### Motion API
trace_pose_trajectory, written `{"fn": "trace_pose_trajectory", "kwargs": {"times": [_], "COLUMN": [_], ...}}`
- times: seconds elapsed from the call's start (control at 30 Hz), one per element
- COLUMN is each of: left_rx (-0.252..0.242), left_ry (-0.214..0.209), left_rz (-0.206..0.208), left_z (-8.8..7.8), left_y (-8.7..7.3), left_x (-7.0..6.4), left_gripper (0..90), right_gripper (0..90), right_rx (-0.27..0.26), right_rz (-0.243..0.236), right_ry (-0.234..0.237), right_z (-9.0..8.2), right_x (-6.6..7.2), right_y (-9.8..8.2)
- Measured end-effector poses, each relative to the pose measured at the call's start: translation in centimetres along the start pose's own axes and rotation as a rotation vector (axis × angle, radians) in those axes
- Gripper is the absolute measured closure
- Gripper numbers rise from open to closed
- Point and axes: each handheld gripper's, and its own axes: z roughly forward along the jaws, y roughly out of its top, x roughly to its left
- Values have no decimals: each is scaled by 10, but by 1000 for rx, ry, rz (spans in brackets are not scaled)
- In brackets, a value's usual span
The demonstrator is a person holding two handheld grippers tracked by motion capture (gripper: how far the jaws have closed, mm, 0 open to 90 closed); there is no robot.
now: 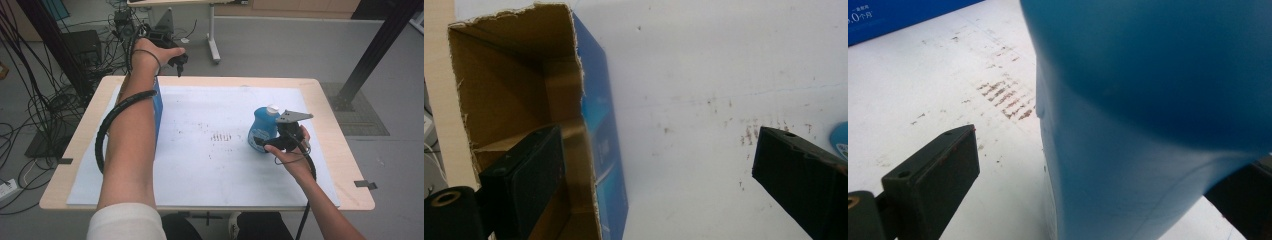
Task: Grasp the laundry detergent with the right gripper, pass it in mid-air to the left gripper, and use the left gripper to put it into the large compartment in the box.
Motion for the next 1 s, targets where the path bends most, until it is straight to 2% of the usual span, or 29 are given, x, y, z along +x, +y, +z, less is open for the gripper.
{"fn": "trace_pose_trajectory", "kwargs": {"times": [1.0], "left_rx": [1], "left_ry": [0], "left_rz": [-2], "left_z": [1], "left_y": [-1], "left_x": [2], "left_gripper": [74], "right_gripper": [34], "right_rx": [2], "right_rz": [8], "right_ry": [2], "right_z": [4], "right_x": [-1], "right_y": [-4]}}
